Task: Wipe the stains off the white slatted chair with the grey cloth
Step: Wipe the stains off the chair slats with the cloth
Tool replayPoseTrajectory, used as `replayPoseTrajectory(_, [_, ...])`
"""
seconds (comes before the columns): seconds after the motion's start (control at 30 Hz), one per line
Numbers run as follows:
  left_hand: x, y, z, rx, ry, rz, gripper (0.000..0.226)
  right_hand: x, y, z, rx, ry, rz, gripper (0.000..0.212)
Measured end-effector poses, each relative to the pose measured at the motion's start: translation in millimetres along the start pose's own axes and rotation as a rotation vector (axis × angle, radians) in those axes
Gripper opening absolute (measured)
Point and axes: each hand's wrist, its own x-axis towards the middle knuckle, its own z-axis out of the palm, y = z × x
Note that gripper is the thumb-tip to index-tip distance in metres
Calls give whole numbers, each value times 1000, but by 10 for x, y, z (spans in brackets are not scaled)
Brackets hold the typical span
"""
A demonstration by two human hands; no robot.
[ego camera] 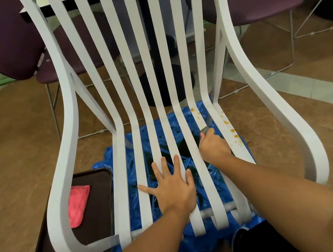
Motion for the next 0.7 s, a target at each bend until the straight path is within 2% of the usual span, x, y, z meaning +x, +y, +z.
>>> replayPoseTrajectory(0.23, [-3,3,7,8,3,-4,60,-201,124,41,-52,34,8,32])
replayPoseTrajectory(0.7, [44,-14,55,-3,3,4,60,437,-161,70,-88,-44,-38,38])
